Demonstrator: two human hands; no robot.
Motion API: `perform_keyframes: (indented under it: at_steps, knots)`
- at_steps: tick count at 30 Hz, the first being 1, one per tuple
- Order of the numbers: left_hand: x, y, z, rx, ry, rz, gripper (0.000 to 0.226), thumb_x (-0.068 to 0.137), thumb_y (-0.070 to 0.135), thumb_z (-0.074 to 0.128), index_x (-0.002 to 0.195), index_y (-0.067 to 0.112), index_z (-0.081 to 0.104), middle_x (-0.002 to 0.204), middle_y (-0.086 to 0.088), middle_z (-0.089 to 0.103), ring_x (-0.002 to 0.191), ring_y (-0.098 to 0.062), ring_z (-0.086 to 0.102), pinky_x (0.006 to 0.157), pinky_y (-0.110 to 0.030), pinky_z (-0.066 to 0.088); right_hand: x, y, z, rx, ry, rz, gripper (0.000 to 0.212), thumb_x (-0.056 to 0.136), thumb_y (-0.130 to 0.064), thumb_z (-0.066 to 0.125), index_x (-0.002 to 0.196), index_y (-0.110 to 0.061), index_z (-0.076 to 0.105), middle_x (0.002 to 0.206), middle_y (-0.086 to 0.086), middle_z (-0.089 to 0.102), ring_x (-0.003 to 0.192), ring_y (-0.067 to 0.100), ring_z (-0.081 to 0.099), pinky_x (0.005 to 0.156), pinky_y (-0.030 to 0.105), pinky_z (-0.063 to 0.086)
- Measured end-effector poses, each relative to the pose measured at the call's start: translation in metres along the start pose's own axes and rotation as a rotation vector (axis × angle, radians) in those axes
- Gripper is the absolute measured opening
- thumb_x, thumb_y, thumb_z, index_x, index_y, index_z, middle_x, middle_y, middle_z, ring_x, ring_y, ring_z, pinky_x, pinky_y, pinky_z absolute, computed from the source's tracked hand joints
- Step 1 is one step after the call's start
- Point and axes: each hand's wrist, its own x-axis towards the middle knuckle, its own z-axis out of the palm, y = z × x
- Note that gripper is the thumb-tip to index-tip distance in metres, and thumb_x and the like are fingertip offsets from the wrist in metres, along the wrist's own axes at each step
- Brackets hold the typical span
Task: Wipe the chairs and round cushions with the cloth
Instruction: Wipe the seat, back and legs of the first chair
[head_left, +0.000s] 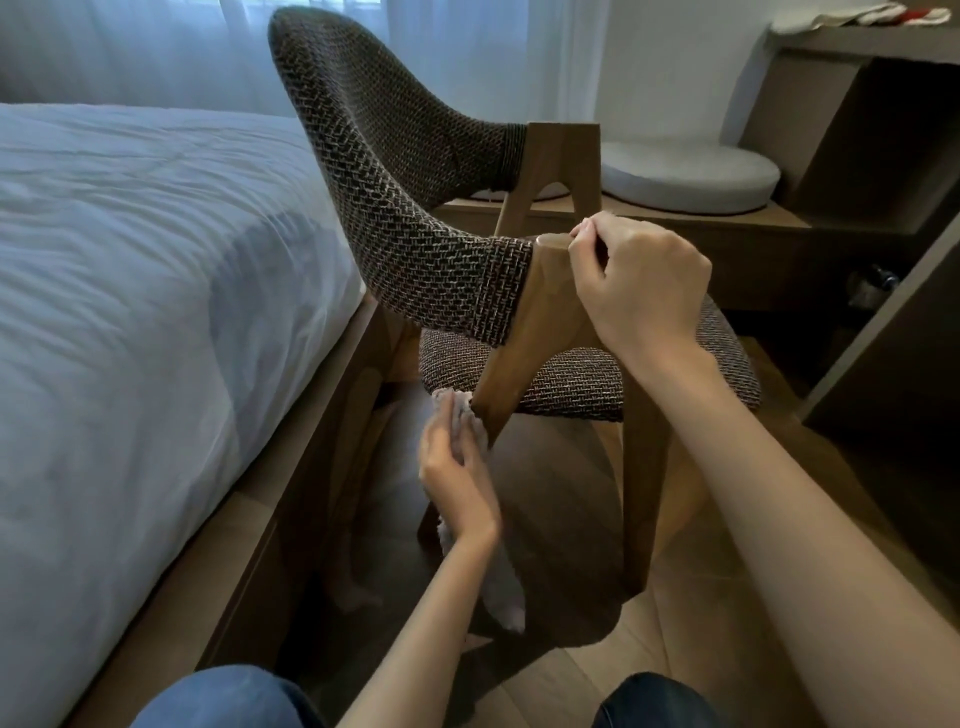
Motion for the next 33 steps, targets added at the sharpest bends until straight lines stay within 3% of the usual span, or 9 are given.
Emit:
perform_keyframes:
  at_steps: [2, 4, 9, 14, 17, 21, 27, 30, 33]
  knots:
    - [0.002, 0.012, -0.005, -0.045, 0.136, 0.028, 0.033, 0.097, 0.013, 0.052, 0.129, 0.015, 0.057, 0.125, 0.002, 0.060, 0.118, -0.010, 0.055, 0.101, -0.029, 0.044, 0.001, 0.000, 0.004, -0.032, 0.034, 0.011, 0.040, 0.098, -0.031, 0.039, 0.082, -0.012, 0.070, 0.070, 0.003, 0.068, 0.061, 0.019, 0.062, 0.054, 0.030, 0.049]
    - [0.009, 0.038, -0.009, -0.112, 0.152, 0.057, 0.028, 0.098, 0.019, 0.051, 0.124, 0.015, 0.060, 0.121, 0.002, 0.063, 0.113, -0.005, 0.057, 0.100, -0.029, 0.047, 0.002, -0.001, 0.009, -0.058, 0.086, 0.022, 0.040, 0.097, -0.031, 0.041, 0.075, -0.012, 0.069, 0.064, 0.003, 0.065, 0.055, 0.019, 0.059, 0.051, 0.027, 0.043]
    - [0.036, 0.087, -0.013, -0.158, 0.107, 0.239, 0.021, 0.097, 0.022, 0.053, 0.113, 0.014, 0.065, 0.104, 0.014, 0.063, 0.100, 0.009, 0.057, 0.087, -0.003, 0.038, 0.002, 0.000, 0.020, -0.093, 0.158, 0.044, 0.041, 0.097, -0.031, 0.042, 0.070, -0.013, 0.068, 0.059, 0.002, 0.063, 0.050, 0.018, 0.055, 0.050, 0.026, 0.041]
    - [0.054, 0.098, -0.002, -0.149, 0.073, 0.245, 0.016, 0.094, 0.021, 0.057, 0.105, 0.013, 0.065, 0.097, 0.009, 0.064, 0.093, 0.001, 0.059, 0.083, -0.010, 0.042, 0.004, 0.000, 0.024, -0.142, 0.181, 0.092, 0.042, 0.097, -0.028, 0.044, 0.063, -0.013, 0.064, 0.053, 0.000, 0.056, 0.046, 0.012, 0.041, 0.050, 0.024, 0.035]
    - [0.060, 0.109, -0.008, -0.156, 0.095, 0.217, 0.011, 0.092, 0.017, 0.059, 0.098, 0.011, 0.065, 0.091, 0.011, 0.063, 0.089, 0.001, 0.060, 0.082, -0.011, 0.042, 0.008, -0.006, 0.020, -0.168, 0.118, 0.172, 0.042, 0.096, -0.028, 0.044, 0.062, -0.014, 0.063, 0.053, 0.001, 0.058, 0.046, 0.017, 0.048, 0.049, 0.026, 0.037]
    - [0.078, 0.141, -0.018, -0.143, 0.085, 0.058, 0.004, 0.090, 0.014, 0.060, 0.094, 0.015, 0.063, 0.089, 0.016, 0.062, 0.086, 0.001, 0.059, 0.080, -0.009, 0.041, 0.020, -0.017, 0.007, -0.158, -0.085, 0.321, 0.042, 0.095, -0.031, 0.044, 0.061, -0.015, 0.061, 0.052, -0.003, 0.053, 0.047, 0.016, 0.045, 0.052, 0.025, 0.033]
    - [0.095, 0.185, -0.046, 0.066, -0.216, -0.204, 0.005, 0.092, 0.024, 0.060, 0.095, 0.019, 0.061, 0.087, 0.016, 0.061, 0.084, 0.004, 0.057, 0.081, -0.017, 0.044, 0.043, -0.020, -0.019, -0.104, -0.551, 0.483, 0.042, 0.098, -0.036, 0.040, 0.069, -0.014, 0.062, 0.066, 0.004, 0.065, 0.062, 0.026, 0.059, 0.066, 0.034, 0.042]
    - [0.108, 0.219, -0.063, 0.150, -0.362, -0.305, 0.011, 0.092, 0.026, 0.060, 0.102, 0.022, 0.065, 0.094, 0.017, 0.063, 0.094, -0.001, 0.059, 0.084, -0.015, 0.044, 0.062, -0.032, -0.042, -0.077, -0.826, 0.420, 0.044, 0.101, -0.033, 0.032, 0.087, -0.013, 0.069, 0.088, 0.004, 0.070, 0.087, 0.029, 0.063, 0.089, 0.041, 0.040]
    - [0.124, 0.266, -0.077, 0.239, -0.480, -0.345, 0.014, 0.092, 0.028, 0.060, 0.104, 0.024, 0.067, 0.096, 0.016, 0.064, 0.097, -0.003, 0.059, 0.076, -0.002, 0.038, 0.102, -0.037, -0.066, 0.087, -1.225, 0.623, 0.032, 0.101, -0.031, 0.041, 0.123, -0.022, 0.062, 0.125, 0.002, 0.062, 0.124, 0.029, 0.049, 0.110, 0.041, 0.025]
